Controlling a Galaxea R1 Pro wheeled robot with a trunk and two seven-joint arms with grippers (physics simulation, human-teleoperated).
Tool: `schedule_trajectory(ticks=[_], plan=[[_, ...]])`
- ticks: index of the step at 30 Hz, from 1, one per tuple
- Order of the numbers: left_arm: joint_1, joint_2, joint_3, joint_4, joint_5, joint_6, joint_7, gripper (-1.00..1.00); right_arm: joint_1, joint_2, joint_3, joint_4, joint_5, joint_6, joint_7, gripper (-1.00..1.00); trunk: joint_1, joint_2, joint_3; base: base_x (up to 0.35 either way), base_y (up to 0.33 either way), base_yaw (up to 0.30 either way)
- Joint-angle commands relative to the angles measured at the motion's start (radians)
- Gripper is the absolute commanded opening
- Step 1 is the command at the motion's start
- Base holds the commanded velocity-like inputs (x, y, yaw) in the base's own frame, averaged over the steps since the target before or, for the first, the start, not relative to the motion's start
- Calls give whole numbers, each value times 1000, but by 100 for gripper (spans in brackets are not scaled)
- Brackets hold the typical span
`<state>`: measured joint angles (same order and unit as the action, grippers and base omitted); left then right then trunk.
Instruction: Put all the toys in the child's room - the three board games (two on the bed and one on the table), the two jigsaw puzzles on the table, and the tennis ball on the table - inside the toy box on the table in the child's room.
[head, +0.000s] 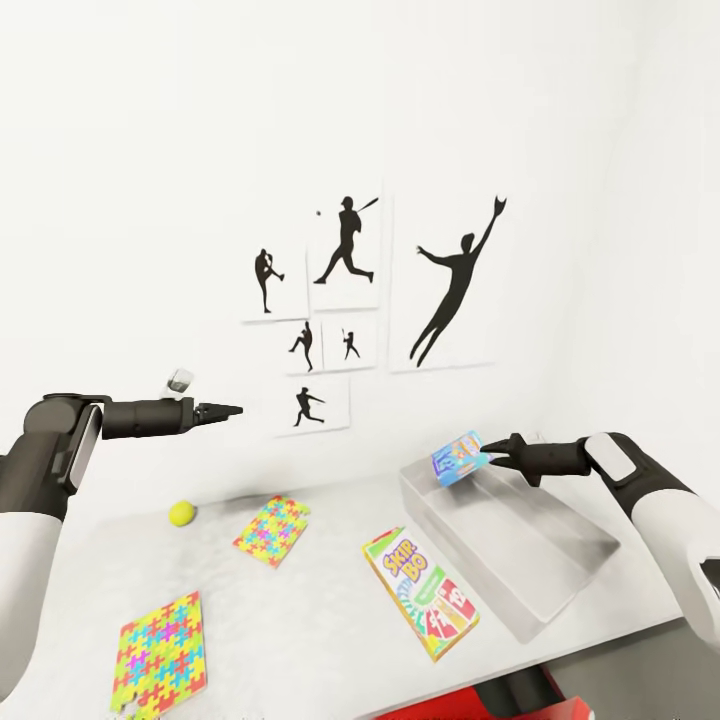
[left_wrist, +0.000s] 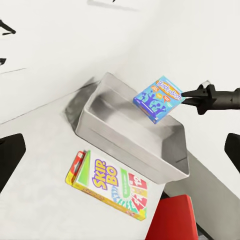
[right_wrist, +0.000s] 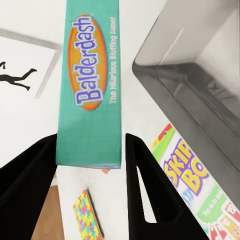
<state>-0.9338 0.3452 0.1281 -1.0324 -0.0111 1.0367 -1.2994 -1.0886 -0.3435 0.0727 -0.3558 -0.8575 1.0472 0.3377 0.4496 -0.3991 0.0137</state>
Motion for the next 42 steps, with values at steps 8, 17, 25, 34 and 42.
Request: schedule_trajectory(ticks=[8, 17, 25, 34, 42], plan=[[0, 0, 1, 0, -1, 10, -4, 100, -1, -2, 7, 1, 2, 0, 9, -100, 0, -1, -14, 0, 0, 4], [0, 0, 1, 0, -1, 10, -4, 100, -1, -2, 6, 0, 4, 0, 9, -100, 0, -1, -29, 0, 0, 0], [-1, 1, 2, -3, -2, 10, -4, 100, -1, -2, 7, 0, 5, 0, 9, -100, 0, -1, -42, 0, 0, 0], [0, 1, 2, -6, -2, 10, -4, 100, -1, -4, 6, 0, 1, 0, 9, -100, 0, -1, -57, 0, 0, 0], [0, 2, 1, -8, -1, 10, -4, 100, -1, -5, 5, 0, 0, 0, 9, -100, 0, -1, -70, 0, 0, 0]])
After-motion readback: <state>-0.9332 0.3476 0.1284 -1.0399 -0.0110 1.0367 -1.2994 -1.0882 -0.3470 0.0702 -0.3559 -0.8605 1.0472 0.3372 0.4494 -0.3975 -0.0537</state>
